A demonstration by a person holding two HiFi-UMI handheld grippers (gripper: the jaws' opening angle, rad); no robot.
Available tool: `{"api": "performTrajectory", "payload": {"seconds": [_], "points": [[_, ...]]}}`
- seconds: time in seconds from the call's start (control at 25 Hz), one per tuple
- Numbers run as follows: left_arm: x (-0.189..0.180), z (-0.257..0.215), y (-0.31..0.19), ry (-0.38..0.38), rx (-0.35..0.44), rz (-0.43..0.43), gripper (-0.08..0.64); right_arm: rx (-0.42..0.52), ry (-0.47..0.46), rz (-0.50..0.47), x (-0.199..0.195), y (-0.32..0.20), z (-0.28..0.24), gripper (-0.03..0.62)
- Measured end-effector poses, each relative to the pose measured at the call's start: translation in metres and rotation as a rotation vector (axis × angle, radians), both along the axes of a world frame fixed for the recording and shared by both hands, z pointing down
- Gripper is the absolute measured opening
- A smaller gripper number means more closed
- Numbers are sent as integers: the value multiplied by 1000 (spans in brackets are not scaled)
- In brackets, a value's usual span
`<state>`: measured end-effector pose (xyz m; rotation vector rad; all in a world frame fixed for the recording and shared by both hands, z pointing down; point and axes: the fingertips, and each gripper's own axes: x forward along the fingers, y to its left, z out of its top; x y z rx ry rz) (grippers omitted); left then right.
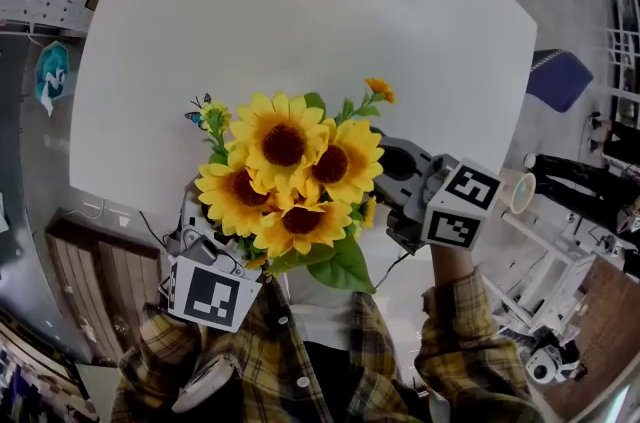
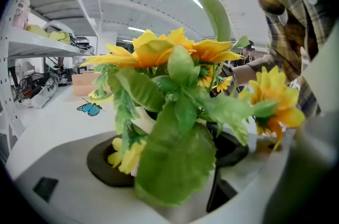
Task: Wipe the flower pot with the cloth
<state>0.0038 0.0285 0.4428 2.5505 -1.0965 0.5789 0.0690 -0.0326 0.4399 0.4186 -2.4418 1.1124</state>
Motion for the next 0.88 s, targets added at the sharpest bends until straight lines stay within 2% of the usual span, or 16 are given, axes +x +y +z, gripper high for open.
{"api": "performTrajectory", "payload": {"seconds": [0.2, 0.48, 0.72, 0.88], "points": [[-5, 9, -8, 25, -25, 22, 402, 13, -7, -76, -15, -31, 6, 28], [-1, 6, -8, 19, -24, 87, 402, 40, -45, -260, -37, -49, 5, 28], [-3, 6, -18, 8, -27, 233, 402, 20, -72, -385, -50, -61, 6, 28], [-2, 5, -19, -6, -24, 387, 402, 22, -73, -436, -55, -64, 3, 28]]}}
